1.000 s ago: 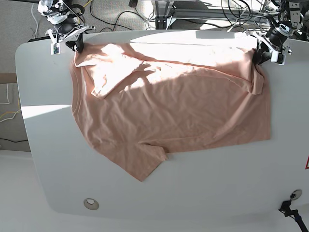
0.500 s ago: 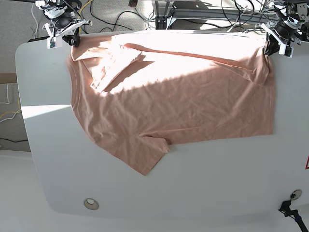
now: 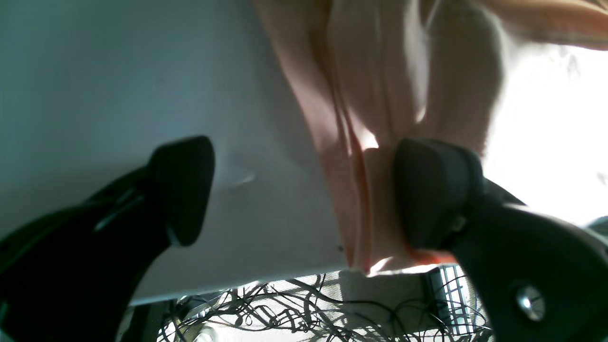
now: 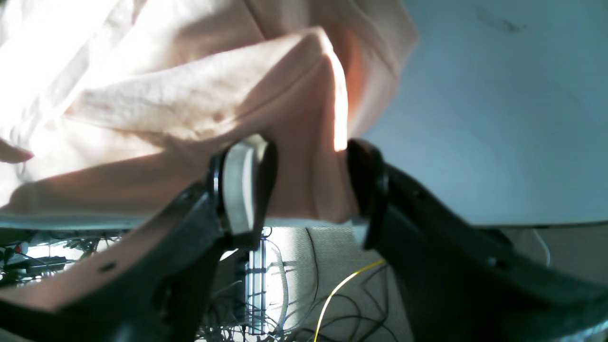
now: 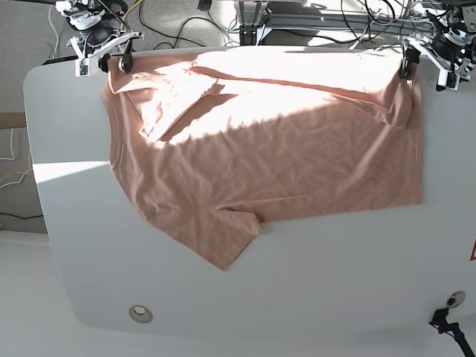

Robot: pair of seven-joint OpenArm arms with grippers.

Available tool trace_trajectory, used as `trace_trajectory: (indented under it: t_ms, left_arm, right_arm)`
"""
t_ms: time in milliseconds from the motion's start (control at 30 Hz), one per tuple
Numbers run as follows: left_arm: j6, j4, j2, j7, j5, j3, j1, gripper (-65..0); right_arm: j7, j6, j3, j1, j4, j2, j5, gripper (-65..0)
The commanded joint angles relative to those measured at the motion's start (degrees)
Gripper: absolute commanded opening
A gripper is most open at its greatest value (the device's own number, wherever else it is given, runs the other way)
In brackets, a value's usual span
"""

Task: Fold the T-shirt properly
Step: 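Move both grippers to the hem corners of the shirt and grasp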

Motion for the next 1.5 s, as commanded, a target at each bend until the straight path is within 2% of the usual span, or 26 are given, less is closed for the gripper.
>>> trace_trajectory:
  t_ms: [0,200,300,433,567,700,867,1167,1333,1467]
  left_arm:
    - [0.4,0.6,-1.8,-0.7,0.0,-1.6,0.2,-7.8]
    - [0.4,2.9,-4.0,-0.7,0.0,-4.0,-3.8,-7.8]
    - [0.3,2.9,-4.7,-0.7,0.0,-3.8,-6.8,-7.8]
    - [0.3,2.7,-4.7,0.3,0.0,-3.3,-13.2,-7.8]
    - [0.3,2.6,-4.6,6.3,0.0,0.1,-22.0,-7.8]
    - [0.5,0.8,-4.2,7.4,0.0,5.1,-29.1,-7.8]
    - [0.4,-7.1,-1.8,7.4,0.0,9.6,-38.8,-7.8]
    - [0.4,-26.3,-2.1,5.6,0.0,15.5,-54.2,-7.8]
    - [0.4,-40.3,-3.2,2.3,0.0,20.1,-62.5,-7.8]
    - [0.7,-49.1,-3.3,-0.7,0.0,24.0,-66.9,-7.8]
  right_arm:
    - [-7.2,-1.8,0.1,-1.6,2.0,0.0,-3.6,-35.7]
    - [-7.5,-1.8,0.1,0.0,9.3,0.4,-3.8,-35.7]
    - [-11.3,-1.7,0.1,3.6,10.7,0.4,-3.8,-35.7]
    - [-12.8,-1.7,0.0,8.7,10.6,1.2,-3.9,-35.6]
    - [-16.5,-1.5,-0.3,16.3,10.3,1.4,-3.8,-35.6]
    - [-19.6,-1.5,-0.8,24.8,9.1,1.2,-3.7,-35.6]
    - [-20.1,-1.5,-3.7,33.8,3.6,2.3,-3.8,-35.6]
    - [-20.0,-1.4,-5.7,48.0,-12.7,2.5,-3.8,-35.6]
    - [-19.8,-1.4,-5.7,52.8,-19.2,2.5,-3.8,-35.6]
    - [-16.9,-1.4,-5.8,53.3,-20.4,2.5,-3.8,-35.6]
